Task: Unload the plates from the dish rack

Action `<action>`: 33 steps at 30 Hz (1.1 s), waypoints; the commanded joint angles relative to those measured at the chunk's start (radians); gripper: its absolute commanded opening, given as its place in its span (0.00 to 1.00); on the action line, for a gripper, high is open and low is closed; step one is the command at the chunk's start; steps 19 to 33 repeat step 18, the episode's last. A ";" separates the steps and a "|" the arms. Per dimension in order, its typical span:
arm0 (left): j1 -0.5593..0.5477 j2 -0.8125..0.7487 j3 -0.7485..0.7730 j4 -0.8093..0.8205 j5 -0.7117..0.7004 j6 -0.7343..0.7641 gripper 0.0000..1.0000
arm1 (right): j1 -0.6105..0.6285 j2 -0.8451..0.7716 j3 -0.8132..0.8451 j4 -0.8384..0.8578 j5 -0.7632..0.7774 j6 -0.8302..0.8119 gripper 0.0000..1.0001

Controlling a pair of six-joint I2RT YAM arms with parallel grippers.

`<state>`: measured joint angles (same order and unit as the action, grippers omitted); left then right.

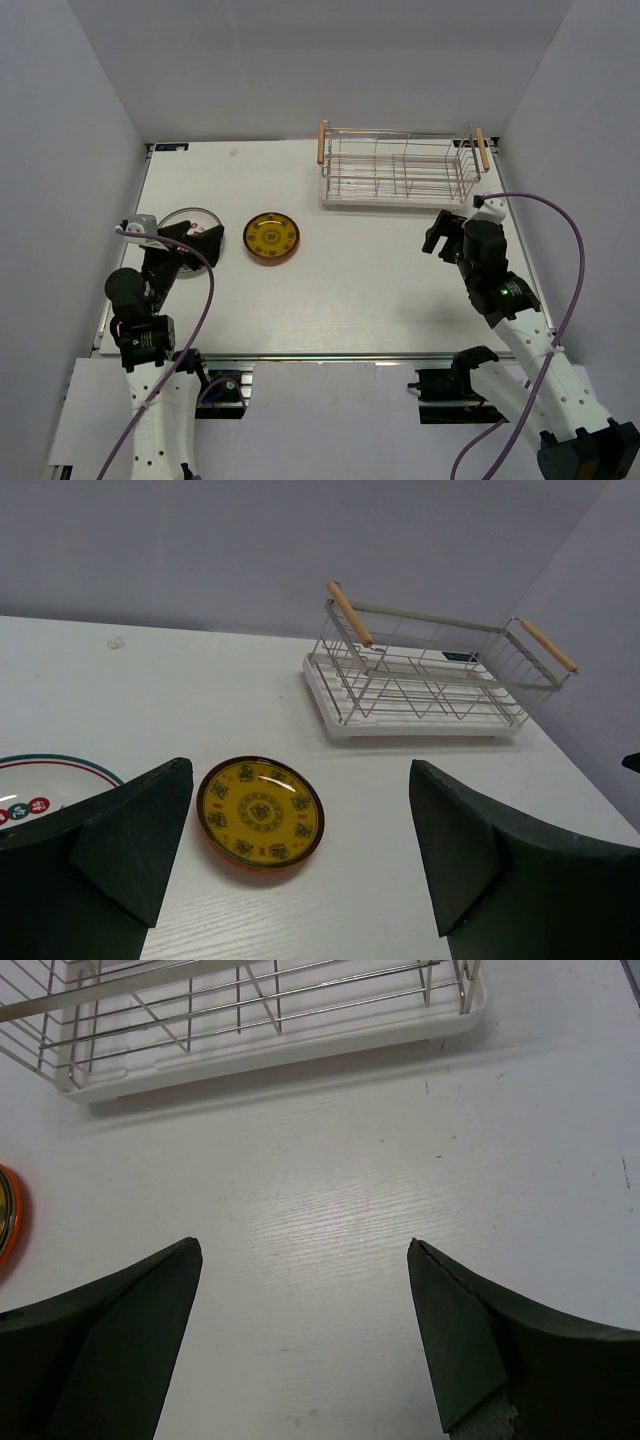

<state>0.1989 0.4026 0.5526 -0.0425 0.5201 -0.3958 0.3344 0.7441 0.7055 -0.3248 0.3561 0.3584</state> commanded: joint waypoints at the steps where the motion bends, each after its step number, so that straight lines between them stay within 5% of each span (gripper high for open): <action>1: -0.001 0.010 -0.006 0.000 0.037 0.031 0.98 | 0.002 -0.008 -0.009 0.030 0.032 -0.016 0.89; 33: 0.017 0.059 0.003 -0.022 0.049 0.018 0.98 | 0.002 0.006 -0.020 0.059 0.012 -0.036 0.89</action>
